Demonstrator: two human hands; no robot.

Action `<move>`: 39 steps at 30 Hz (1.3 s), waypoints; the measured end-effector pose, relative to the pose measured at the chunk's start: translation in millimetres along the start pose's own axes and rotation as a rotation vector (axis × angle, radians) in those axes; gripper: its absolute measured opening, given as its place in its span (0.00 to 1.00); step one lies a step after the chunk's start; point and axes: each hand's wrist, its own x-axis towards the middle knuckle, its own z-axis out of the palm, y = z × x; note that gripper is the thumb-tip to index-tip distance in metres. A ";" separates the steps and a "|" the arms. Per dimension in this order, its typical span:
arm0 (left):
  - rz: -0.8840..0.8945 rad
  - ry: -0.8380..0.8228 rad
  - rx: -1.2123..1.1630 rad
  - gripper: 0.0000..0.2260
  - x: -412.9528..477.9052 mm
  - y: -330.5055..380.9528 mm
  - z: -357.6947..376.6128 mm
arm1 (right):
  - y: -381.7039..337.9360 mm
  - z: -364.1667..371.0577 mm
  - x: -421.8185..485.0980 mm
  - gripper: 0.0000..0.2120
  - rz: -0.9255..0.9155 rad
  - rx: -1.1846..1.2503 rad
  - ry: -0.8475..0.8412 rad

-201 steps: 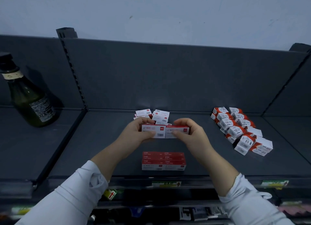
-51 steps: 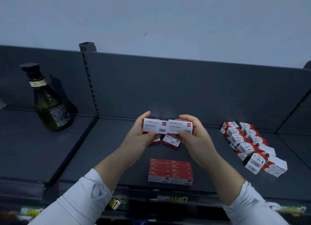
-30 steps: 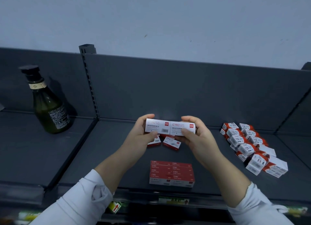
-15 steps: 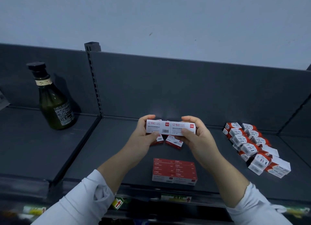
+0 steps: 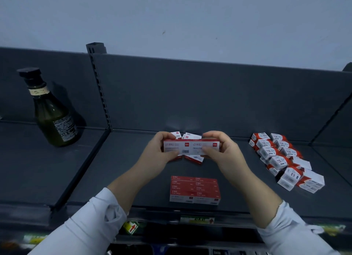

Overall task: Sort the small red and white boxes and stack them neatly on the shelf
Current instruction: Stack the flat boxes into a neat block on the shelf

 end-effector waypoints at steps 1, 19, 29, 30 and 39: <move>0.005 -0.008 0.053 0.12 2.1 -1.6 0.7 | 2.2 -3.5 0.3 0.12 -0.013 -0.076 0.002; -0.233 -0.229 0.331 0.06 28.8 -69.6 31.6 | 87.8 -12.2 7.6 0.08 0.130 -0.508 -0.088; -0.203 -0.476 0.574 0.37 12.6 -87.8 21.6 | 90.1 -25.1 -12.3 0.35 0.160 -0.485 -0.415; -0.187 -0.507 0.638 0.41 11.0 -86.9 21.3 | 90.8 -25.1 -13.3 0.41 0.147 -0.537 -0.463; -0.058 -0.446 0.742 0.42 1.8 -85.4 26.3 | 101.1 -23.1 -19.1 0.52 0.051 -0.704 -0.496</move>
